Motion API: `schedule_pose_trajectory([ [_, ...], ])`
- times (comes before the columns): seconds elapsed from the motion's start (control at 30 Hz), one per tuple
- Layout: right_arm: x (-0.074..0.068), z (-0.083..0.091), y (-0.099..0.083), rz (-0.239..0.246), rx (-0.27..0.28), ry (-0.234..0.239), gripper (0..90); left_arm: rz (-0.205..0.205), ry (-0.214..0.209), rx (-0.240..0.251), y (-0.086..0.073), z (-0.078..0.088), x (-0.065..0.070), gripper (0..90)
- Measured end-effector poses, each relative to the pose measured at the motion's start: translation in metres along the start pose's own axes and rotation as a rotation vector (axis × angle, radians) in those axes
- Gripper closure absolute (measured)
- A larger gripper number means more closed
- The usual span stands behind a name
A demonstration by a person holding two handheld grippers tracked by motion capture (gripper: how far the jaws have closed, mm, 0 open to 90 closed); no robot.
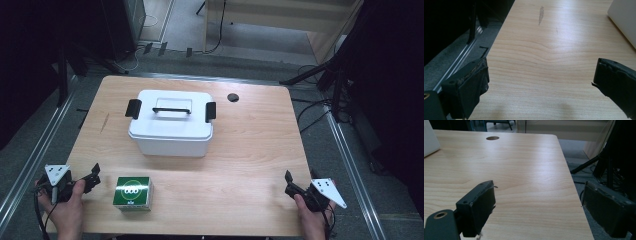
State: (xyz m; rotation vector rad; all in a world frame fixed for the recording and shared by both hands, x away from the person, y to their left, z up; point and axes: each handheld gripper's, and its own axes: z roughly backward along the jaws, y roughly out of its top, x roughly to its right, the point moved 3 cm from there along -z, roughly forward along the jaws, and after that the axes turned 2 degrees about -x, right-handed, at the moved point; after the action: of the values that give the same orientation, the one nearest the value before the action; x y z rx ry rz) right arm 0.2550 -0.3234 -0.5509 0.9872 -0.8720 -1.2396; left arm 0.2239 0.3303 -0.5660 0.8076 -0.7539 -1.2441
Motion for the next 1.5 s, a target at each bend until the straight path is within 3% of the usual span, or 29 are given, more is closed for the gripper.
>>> schedule_pose_trajectory([
  [0.13,-0.004,0.003,0.002,0.022,0.005,0.003,12.0,-0.003,0.028,-0.016,0.0,0.0,-0.001,2.9],
  [0.27,-0.016,0.006,0.008,0.003,0.008,0.054,16.2,-0.021,0.055,-0.027,0.0,0.003,0.002,23.7],
  [0.33,-0.025,0.009,0.011,-0.003,0.024,0.074,25.7,-0.006,0.017,-0.025,0.0,0.008,0.005,39.7],
  [0.43,-0.041,0.011,0.014,-0.006,0.028,0.112,41.5,-0.014,-0.032,-0.018,-0.002,0.021,0.012,58.3],
  [0.53,-0.061,0.013,0.016,0.0,0.015,0.168,61.2,0.009,-0.102,-0.02,-0.003,0.034,0.019,71.7],
  [0.6,-0.076,0.015,0.017,0.011,0.0,0.24,69.4,-0.009,-0.14,-0.036,-0.005,0.041,0.025,79.2],
  [0.7,-0.1,0.018,0.016,0.049,-0.022,0.301,76.7,0.003,-0.2,-0.057,-0.008,0.051,0.032,89.6],
  [0.8,-0.122,0.02,0.014,0.056,-0.044,0.371,84.0,0.003,-0.24,-0.08,-0.013,0.06,0.038,90.0],
  [0.83,-0.122,0.02,0.014,0.056,-0.044,0.371,84.0,0.003,-0.24,-0.08,-0.013,0.06,0.038,90.0],
  [0.87,-0.137,0.021,0.015,0.016,-0.061,0.431,89.9,-0.012,-0.263,-0.107,-0.017,0.063,0.044,90.0],
  [0.93,-0.154,0.022,0.015,0.018,-0.08,0.471,90.0,-0.03,-0.28,-0.128,-0.021,0.066,0.05,90.0],
  [1.1,-0.199,0.021,0.011,0.077,-0.115,0.553,90.0,-0.066,-0.318,-0.162,-0.025,0.071,0.06,90.0],
  [1.13,-0.199,0.021,0.011,0.077,-0.115,0.553,90.0,-0.066,-0.318,-0.162,-0.025,0.071,0.06,90.0],
  [1.17,-0.215,0.019,0.01,0.062,-0.141,0.592,90.0,-0.074,-0.329,-0.173,-0.027,0.072,0.061,90.0],
  [1.37,-0.26,0.017,0.01,0.052,-0.176,0.677,90.0,-0.084,-0.36,-0.18,-0.028,0.071,0.07,90.0],
  [1.43,-0.273,0.016,0.01,0.032,-0.194,0.725,90.0,-0.103,-0.354,-0.181,-0.03,0.072,0.073,90.0],
  [1.5,-0.286,0.015,0.01,0.034,-0.204,0.761,90.0,-0.097,-0.359,-0.186,-0.032,0.071,0.074,90.0],
])
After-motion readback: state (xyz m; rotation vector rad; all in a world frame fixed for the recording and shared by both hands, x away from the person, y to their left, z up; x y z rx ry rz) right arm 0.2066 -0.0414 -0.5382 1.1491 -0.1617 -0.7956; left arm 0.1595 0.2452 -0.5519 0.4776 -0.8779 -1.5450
